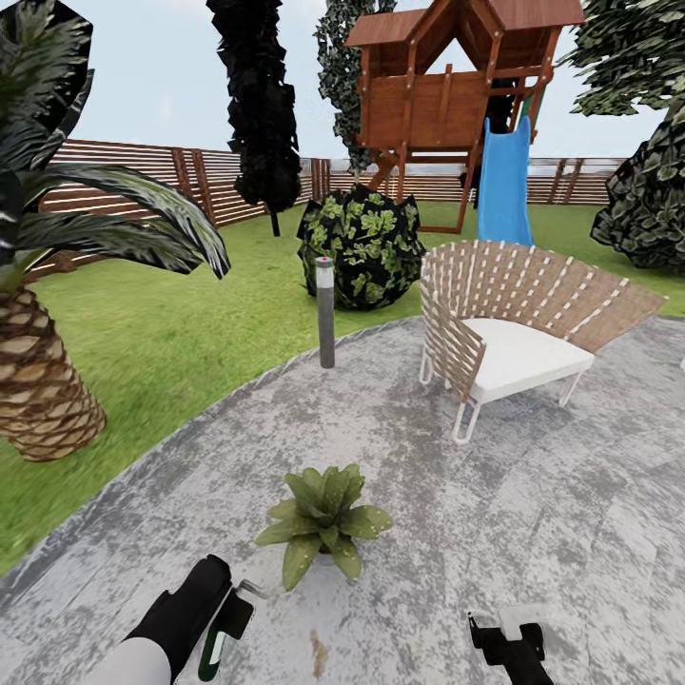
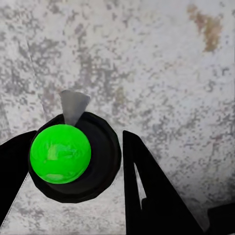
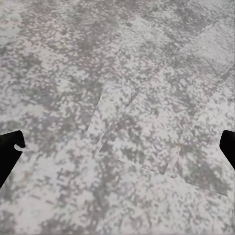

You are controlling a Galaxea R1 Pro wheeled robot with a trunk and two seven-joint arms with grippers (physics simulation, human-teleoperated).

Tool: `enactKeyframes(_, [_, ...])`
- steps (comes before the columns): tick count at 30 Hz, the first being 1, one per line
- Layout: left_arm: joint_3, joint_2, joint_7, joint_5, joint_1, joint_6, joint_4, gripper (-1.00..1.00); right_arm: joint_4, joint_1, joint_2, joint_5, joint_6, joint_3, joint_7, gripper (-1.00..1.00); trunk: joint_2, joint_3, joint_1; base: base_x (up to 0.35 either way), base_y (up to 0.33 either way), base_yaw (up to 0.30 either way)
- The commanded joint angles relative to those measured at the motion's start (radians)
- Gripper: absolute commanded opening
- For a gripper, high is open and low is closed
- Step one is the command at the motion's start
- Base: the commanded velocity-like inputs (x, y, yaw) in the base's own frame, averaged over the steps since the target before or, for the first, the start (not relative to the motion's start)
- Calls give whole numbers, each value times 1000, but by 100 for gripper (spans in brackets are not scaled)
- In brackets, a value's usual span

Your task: Pick up the pesticide atomizer in the garden and spray insectifuge to fully cover both potted plants in the garden.

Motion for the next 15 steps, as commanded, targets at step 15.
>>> enactKeyframes(15, [-1,-3,-9,-10,0,0,-7,-100,1,0,0,-7,-3,9,-4,100,0,2,0,-35,198,-198])
